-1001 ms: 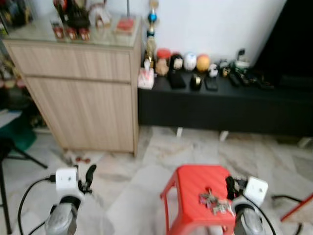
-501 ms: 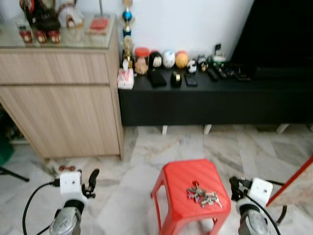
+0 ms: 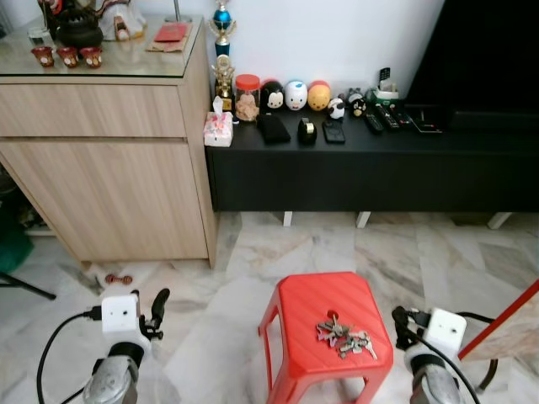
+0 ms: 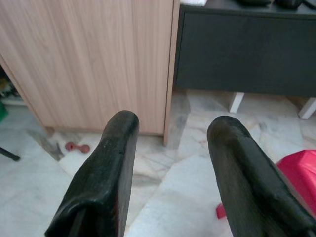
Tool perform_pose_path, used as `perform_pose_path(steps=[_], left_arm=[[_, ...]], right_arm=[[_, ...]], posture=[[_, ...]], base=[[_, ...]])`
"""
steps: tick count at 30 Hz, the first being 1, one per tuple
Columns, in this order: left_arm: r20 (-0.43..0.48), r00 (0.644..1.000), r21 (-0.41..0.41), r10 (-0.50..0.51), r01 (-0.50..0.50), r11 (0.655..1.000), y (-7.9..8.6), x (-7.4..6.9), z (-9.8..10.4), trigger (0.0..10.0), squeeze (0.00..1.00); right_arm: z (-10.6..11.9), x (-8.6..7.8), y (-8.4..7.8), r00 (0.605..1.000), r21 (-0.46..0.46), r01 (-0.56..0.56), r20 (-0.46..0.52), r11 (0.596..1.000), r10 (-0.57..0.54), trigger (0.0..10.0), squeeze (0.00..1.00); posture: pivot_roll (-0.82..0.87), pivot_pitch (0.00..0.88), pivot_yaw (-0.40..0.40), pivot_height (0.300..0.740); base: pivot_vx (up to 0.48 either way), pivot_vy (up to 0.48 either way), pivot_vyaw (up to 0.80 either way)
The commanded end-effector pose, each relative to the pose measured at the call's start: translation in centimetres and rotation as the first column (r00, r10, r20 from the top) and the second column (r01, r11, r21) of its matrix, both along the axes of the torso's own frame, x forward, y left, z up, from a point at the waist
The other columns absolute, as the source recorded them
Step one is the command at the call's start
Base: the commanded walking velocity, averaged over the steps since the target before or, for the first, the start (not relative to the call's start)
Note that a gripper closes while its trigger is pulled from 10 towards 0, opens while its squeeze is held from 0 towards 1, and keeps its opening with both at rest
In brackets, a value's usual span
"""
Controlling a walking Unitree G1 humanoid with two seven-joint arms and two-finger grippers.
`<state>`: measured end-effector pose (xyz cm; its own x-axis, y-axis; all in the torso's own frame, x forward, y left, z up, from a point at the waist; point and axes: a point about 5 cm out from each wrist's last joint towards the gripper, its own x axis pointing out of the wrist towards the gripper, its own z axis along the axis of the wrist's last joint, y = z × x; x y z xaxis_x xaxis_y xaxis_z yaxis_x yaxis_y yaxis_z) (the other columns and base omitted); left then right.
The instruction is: Hang keys on a hook
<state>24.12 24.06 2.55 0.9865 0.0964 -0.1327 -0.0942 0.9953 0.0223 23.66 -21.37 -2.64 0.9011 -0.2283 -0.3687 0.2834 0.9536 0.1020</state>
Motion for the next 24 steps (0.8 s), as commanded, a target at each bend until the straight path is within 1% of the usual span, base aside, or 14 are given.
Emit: perform_pose_path(steps=[1, 15, 18, 20, 22, 23, 24], left_arm=[[-0.016, 1.000, 0.001, -0.010, 0.010, 1.000, -0.3, -0.1, -0.3, 10.0, 0.00], [-0.029, 1.000, 0.000, 0.000, 0.000, 1.000, 0.0, -0.2, -0.4, 10.0, 0.00], [-0.045, 0.999, -0.002, 0.003, -0.003, 1.000, 0.1, -0.1, -0.8, 10.0, 0.00], [-0.099, 0.995, -0.004, 0.012, -0.013, 1.000, 0.4, -0.3, -1.7, 10.0, 0.00], [-0.151, 0.988, -0.016, 0.010, -0.013, 1.000, 0.3, -0.5, -2.6, 10.0, 0.00], [-0.208, 0.978, -0.013, 0.000, -0.003, 1.000, 0.2, -0.8, -3.5, 10.0, 0.00], [-0.238, 0.971, -0.011, -0.002, -0.001, 1.000, 0.1, -1.0, -4.0, 10.0, 0.00]], right_arm=[[0.2, -0.1, -0.5, 1.000, -0.014, 0.007, 0.012, 1.000, -0.006, 10.0, 0.00], [0.1, -0.2, 0.0, 1.000, -0.013, -0.027, 0.013, 1.000, 0.027, 10.0, 0.00], [0.2, -0.1, 0.2, 0.999, -0.016, -0.034, 0.019, 0.999, 0.034, 10.0, 0.00], [0.4, 0.1, 0.4, 0.999, -0.020, -0.039, 0.034, 0.999, 0.039, 10.0, 0.00], [0.6, 0.3, 0.5, 0.998, -0.019, -0.043, 0.050, 0.999, 0.044, 10.0, 0.00], [0.9, 0.5, 0.7, 0.997, -0.020, -0.046, 0.065, 0.999, 0.047, 10.0, 0.00], [1.0, 0.6, 0.8, 0.996, -0.020, -0.047, 0.074, 0.999, 0.049, 10.0, 0.00]], posture=[[0.14, 0.000, -0.050, 0.740], [0.14, 0.000, -0.045, 0.740], [0.14, 0.000, -0.045, 0.740], [0.14, 0.000, -0.044, 0.740], [0.14, 0.000, -0.042, 0.740], [0.15, 0.000, -0.040, 0.740], [0.15, 0.000, -0.038, 0.740]], base=[[0.000, 0.000, 0.00], [0.000, 0.000, 0.00], [0.000, 0.000, 0.00], [0.000, 0.000, 0.00], [0.000, 0.000, 0.00], [0.000, 0.000, 0.00], [0.000, 0.000, 0.00]])
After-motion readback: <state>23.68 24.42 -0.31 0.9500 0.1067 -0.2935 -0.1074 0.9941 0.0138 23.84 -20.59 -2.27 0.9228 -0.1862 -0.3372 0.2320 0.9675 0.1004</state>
